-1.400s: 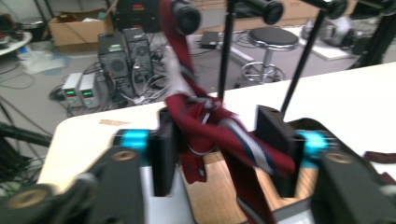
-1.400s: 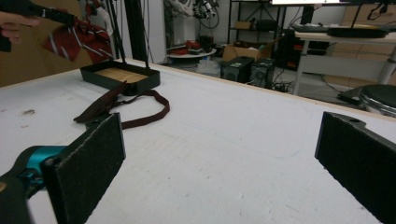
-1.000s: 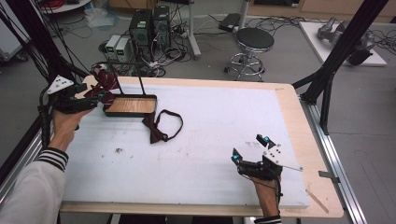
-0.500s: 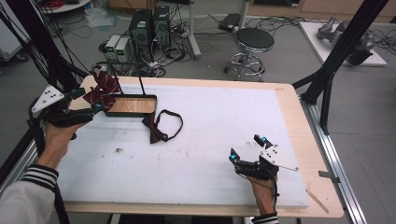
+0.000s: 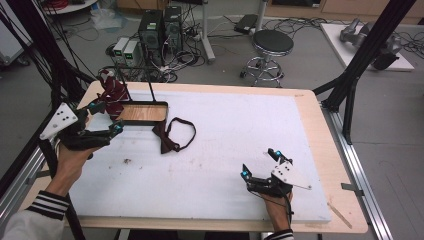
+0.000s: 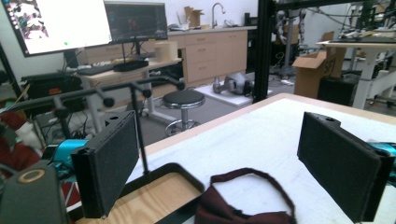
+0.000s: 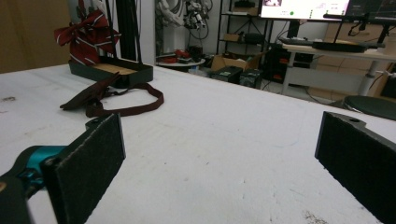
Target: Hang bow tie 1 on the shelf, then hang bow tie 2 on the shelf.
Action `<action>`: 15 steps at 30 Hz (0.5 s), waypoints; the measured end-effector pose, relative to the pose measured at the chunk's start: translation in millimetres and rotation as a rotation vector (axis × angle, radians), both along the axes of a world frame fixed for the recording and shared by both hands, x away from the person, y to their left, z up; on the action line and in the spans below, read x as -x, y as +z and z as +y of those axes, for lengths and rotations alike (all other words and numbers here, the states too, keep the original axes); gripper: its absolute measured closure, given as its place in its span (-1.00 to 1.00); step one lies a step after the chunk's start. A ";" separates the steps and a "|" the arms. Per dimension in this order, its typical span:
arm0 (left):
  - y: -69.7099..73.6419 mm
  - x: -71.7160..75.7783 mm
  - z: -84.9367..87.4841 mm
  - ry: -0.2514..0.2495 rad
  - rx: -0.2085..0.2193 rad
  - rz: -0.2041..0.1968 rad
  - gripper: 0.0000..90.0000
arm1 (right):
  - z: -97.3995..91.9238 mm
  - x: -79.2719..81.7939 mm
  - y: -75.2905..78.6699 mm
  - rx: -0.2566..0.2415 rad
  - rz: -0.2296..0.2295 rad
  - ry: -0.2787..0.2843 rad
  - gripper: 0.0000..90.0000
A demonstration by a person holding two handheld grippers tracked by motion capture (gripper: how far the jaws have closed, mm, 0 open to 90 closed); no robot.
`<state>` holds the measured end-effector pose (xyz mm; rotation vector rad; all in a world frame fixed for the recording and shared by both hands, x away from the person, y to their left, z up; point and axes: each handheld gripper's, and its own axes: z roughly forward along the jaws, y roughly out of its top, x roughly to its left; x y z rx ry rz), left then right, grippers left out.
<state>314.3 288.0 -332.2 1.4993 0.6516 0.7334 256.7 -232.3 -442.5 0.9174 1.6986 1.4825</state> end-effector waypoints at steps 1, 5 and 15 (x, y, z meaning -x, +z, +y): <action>0.9 1.9 -1.4 -0.005 -0.001 -0.006 -0.71 | 0.2 0.5 -0.7 -0.003 -0.001 -0.001 -0.98; 2.4 6.0 -5.6 -0.018 -0.001 -0.014 -0.71 | 0.2 1.4 -2.9 -0.008 -0.006 0.000 -0.98; -2.5 5.4 -8.5 -0.021 -0.006 -0.002 -0.71 | -4.5 1.7 -7.0 -0.044 0.006 -0.013 -0.98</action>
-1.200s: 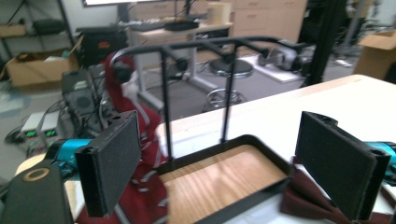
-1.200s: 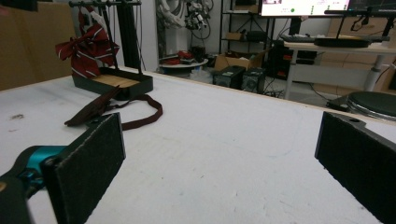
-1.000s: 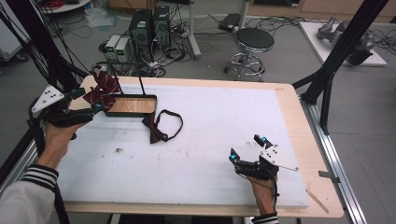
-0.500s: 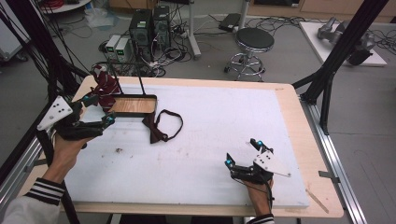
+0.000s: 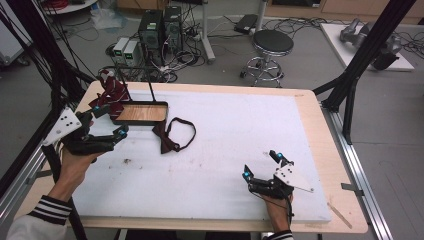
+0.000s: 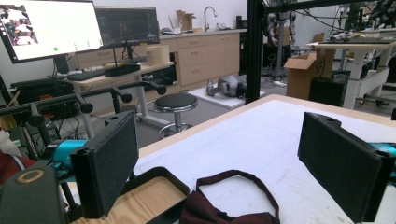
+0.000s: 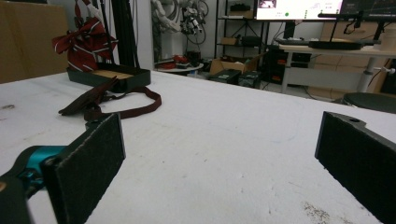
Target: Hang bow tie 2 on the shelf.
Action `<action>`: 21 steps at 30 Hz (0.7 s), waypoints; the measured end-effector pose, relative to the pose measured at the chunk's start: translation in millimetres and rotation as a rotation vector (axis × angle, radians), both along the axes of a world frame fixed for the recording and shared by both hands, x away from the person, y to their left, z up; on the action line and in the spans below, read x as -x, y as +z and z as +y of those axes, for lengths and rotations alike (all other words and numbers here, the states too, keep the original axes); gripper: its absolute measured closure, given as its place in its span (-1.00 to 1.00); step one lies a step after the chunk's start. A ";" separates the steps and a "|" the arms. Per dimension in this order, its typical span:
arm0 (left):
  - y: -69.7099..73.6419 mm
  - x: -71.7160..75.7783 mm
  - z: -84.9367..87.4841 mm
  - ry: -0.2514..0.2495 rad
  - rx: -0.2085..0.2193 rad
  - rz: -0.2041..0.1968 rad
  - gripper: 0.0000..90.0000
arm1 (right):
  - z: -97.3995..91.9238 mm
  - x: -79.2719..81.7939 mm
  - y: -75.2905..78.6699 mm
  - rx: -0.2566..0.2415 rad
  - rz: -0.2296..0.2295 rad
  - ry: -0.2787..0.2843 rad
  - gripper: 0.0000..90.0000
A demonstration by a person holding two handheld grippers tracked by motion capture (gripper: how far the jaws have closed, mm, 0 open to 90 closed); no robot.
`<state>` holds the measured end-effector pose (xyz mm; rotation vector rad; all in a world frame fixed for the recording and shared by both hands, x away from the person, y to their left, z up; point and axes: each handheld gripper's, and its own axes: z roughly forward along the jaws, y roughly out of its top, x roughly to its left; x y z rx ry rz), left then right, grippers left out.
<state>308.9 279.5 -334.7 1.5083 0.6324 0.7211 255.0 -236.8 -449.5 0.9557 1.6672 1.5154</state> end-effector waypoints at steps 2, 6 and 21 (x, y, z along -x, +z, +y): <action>-0.2 -0.4 0.2 0.003 0.001 0.002 -0.72 | 1.3 0.1 -0.2 0.009 -0.002 0.003 -0.98; -0.3 -0.6 0.4 0.002 -0.007 0.004 -0.72 | 2.2 -0.5 -0.5 0.011 0.000 0.004 -0.98; -2.8 -17.2 -18.7 -0.048 -0.143 0.069 -0.72 | 0.2 0.1 0.2 -0.008 0.002 0.005 -0.98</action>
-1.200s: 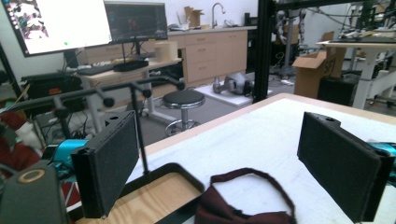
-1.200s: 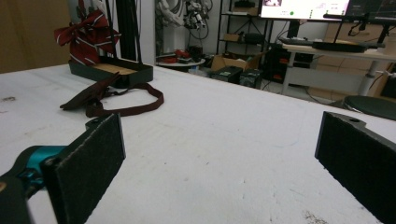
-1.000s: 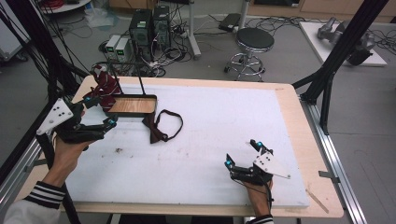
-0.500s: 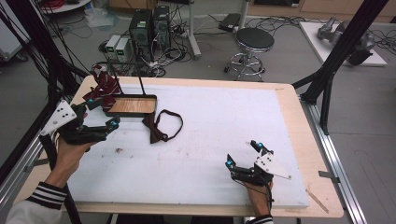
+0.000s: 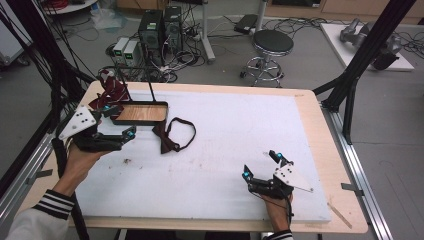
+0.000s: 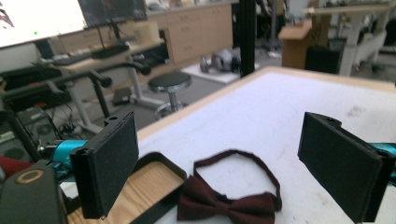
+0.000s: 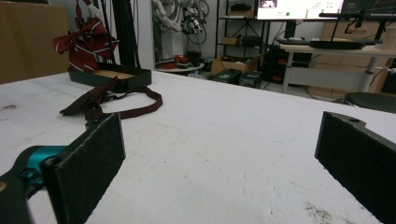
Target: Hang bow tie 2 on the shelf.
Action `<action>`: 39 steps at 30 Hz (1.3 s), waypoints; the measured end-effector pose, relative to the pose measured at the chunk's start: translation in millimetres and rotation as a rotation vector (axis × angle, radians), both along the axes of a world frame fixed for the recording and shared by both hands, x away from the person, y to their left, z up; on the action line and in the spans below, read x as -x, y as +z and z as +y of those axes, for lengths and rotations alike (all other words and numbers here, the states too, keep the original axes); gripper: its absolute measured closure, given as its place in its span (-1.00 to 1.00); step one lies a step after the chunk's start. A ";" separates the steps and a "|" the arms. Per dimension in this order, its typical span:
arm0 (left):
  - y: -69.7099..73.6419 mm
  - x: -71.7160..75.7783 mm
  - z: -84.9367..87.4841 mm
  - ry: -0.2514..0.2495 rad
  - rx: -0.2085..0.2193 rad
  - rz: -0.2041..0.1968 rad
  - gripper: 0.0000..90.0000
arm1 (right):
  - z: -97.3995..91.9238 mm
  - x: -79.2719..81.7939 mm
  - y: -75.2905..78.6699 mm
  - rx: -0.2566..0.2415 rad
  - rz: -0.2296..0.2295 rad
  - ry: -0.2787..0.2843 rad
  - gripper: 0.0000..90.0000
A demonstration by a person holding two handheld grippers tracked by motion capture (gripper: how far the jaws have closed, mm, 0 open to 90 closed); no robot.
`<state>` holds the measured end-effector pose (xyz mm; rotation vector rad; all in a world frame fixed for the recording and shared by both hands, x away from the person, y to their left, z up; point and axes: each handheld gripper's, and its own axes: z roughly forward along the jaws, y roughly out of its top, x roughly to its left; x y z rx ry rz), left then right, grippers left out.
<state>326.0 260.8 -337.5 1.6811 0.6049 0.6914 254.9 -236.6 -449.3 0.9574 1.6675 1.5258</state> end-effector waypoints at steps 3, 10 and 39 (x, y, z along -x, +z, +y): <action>-0.5 -5.5 -6.7 -0.027 -0.047 0.025 -0.72 | -0.9 -0.6 0.2 -0.004 -0.005 -0.002 -0.98; 1.1 -16.5 -21.4 -0.065 -0.130 0.062 -0.72 | -1.3 0.1 0.4 -0.008 0.002 -0.001 -0.98; -32.1 -64.6 -54.9 -0.171 -0.353 0.292 -0.71 | -5.7 1.9 1.3 -0.018 -0.001 -0.004 -0.98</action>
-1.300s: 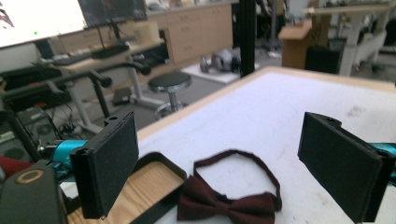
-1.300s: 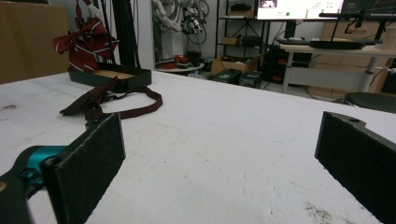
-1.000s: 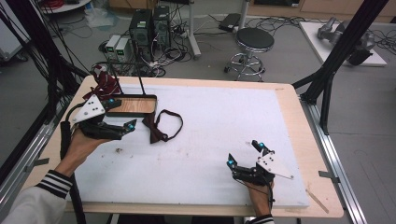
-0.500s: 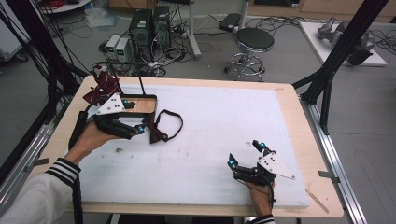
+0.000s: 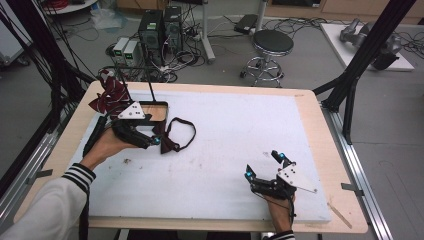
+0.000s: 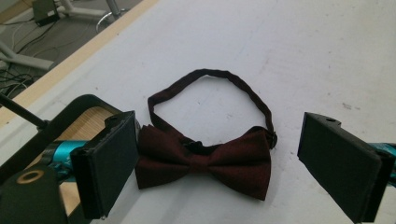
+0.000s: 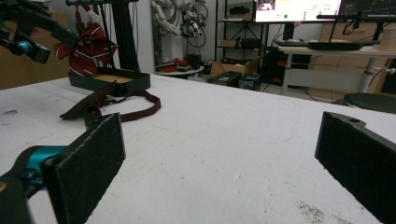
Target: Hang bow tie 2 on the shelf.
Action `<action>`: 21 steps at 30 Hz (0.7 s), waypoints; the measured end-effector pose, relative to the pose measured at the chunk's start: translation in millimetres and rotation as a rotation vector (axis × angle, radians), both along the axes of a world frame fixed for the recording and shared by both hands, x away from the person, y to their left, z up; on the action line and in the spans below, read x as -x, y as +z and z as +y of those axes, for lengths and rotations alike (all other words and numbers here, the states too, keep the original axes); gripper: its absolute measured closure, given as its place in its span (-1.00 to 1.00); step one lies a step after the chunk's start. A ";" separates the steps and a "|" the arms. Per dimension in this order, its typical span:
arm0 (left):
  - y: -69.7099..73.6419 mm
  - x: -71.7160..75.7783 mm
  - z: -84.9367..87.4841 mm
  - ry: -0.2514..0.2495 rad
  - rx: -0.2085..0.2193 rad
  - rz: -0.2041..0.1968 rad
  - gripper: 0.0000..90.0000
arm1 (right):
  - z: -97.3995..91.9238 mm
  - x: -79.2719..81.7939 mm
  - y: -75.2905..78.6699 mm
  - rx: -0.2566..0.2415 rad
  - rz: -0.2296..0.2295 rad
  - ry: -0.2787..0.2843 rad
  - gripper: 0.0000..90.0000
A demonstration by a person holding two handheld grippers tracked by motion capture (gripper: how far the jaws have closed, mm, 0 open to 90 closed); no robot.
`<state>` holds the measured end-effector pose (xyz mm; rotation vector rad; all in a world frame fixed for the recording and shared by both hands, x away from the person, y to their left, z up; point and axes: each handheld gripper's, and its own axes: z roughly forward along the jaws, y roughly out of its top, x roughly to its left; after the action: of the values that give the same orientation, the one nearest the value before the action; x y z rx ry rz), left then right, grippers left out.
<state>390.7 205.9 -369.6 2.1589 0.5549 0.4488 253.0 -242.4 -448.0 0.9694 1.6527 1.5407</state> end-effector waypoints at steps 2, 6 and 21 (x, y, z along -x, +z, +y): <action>-2.8 -1.3 -2.2 -0.009 -0.007 0.010 -0.71 | 0.1 0.0 -0.1 0.002 0.002 0.003 -0.98; -8.7 -4.9 -5.7 -0.031 -0.037 0.027 -0.70 | 0.6 0.5 -0.1 0.002 0.001 0.006 -0.98; -33.2 -19.9 -15.5 -0.026 -0.122 0.117 -0.69 | 0.0 0.1 0.0 -0.001 -0.004 0.008 -0.98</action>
<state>410.6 190.4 -402.8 2.3180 0.5761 0.3510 252.9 -242.4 -448.0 0.9606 1.6547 1.5479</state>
